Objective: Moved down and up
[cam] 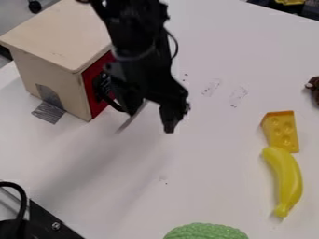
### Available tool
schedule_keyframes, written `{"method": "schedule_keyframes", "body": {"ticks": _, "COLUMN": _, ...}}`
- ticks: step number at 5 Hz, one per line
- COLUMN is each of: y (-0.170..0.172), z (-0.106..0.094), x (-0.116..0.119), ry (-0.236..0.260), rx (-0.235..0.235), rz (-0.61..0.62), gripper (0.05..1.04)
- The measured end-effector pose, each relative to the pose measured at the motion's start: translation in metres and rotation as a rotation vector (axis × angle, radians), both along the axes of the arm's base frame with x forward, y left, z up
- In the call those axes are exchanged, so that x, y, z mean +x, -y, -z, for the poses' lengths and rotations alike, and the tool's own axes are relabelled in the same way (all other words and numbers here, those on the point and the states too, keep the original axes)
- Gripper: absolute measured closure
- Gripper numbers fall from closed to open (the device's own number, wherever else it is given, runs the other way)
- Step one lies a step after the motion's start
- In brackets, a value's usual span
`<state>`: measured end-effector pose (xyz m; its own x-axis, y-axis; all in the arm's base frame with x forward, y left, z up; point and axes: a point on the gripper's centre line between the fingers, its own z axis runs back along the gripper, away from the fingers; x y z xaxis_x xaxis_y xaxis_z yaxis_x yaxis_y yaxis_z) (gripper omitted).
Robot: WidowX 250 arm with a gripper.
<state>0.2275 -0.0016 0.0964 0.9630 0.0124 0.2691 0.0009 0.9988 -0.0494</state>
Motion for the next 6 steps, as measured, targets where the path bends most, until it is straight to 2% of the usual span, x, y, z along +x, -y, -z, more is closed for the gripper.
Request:
{"method": "schedule_keyframes", "body": {"ticks": 1, "y": -0.001, "z": -0.017, "x": 0.006, "ry": 0.056, "rx": -0.016, "rz": 0.005, "gripper": 0.084}}
{"method": "schedule_keyframes", "body": {"ticks": 2, "y": -0.006, "z": -0.017, "x": 0.009, "ry": 0.085, "rx": 0.000, "rz": 0.043, "gripper": 0.084}}
{"method": "schedule_keyframes", "body": {"ticks": 3, "y": -0.014, "z": -0.008, "x": 0.004, "ry": -0.095, "rx": 0.039, "rz": 0.034, "gripper": 0.084}}
{"method": "schedule_keyframes", "body": {"ticks": 4, "y": -0.011, "z": -0.016, "x": 0.005, "ry": -0.119, "rx": 0.038, "rz": 0.028, "gripper": 0.084}}
{"method": "schedule_keyframes", "body": {"ticks": 5, "y": -0.006, "z": -0.029, "x": 0.006, "ry": -0.121, "rx": 0.035, "rz": 0.025, "gripper": 0.084}}
{"method": "schedule_keyframes", "body": {"ticks": 6, "y": -0.002, "z": -0.043, "x": 0.005, "ry": -0.096, "rx": 0.024, "rz": 0.018, "gripper": 0.084}}
